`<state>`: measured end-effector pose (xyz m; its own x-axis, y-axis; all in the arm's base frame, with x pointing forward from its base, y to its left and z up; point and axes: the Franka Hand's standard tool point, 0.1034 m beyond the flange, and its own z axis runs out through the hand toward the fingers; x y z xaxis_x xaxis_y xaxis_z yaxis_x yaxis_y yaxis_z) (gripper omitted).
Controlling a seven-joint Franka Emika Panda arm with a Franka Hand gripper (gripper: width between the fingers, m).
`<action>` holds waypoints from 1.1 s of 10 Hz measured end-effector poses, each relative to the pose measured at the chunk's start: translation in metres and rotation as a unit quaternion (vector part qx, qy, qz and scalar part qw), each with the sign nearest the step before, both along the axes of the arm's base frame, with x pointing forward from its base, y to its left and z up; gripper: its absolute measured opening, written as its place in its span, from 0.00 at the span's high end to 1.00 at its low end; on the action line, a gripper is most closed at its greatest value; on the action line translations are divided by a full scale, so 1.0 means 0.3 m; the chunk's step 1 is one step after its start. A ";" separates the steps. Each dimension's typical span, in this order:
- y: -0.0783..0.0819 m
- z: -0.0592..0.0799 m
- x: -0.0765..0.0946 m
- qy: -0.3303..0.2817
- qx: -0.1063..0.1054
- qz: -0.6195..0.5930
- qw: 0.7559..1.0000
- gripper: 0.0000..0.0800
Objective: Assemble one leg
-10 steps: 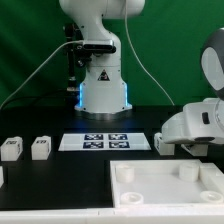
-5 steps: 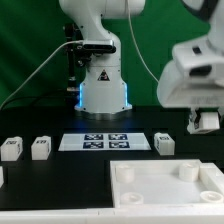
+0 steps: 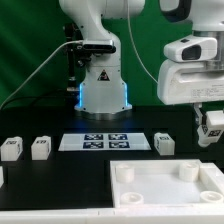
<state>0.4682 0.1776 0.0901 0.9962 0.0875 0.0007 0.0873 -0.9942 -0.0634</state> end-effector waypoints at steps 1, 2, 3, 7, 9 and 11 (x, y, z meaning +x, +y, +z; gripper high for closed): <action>-0.014 0.059 0.073 -0.061 0.007 0.012 0.998 0.63; -0.043 0.118 0.130 -0.103 0.009 0.020 0.994 0.63; -0.070 0.165 0.189 -0.157 0.018 0.025 0.987 0.63; -0.072 0.183 0.207 -0.253 0.043 0.027 0.966 0.63; -0.084 0.170 0.207 -0.253 0.039 0.032 0.966 0.63; -0.165 0.104 0.281 -0.258 0.009 0.091 0.962 0.63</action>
Offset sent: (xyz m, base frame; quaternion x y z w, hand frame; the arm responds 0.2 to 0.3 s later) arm 0.0454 -0.0456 0.0390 -0.0468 0.2169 -0.0767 0.9720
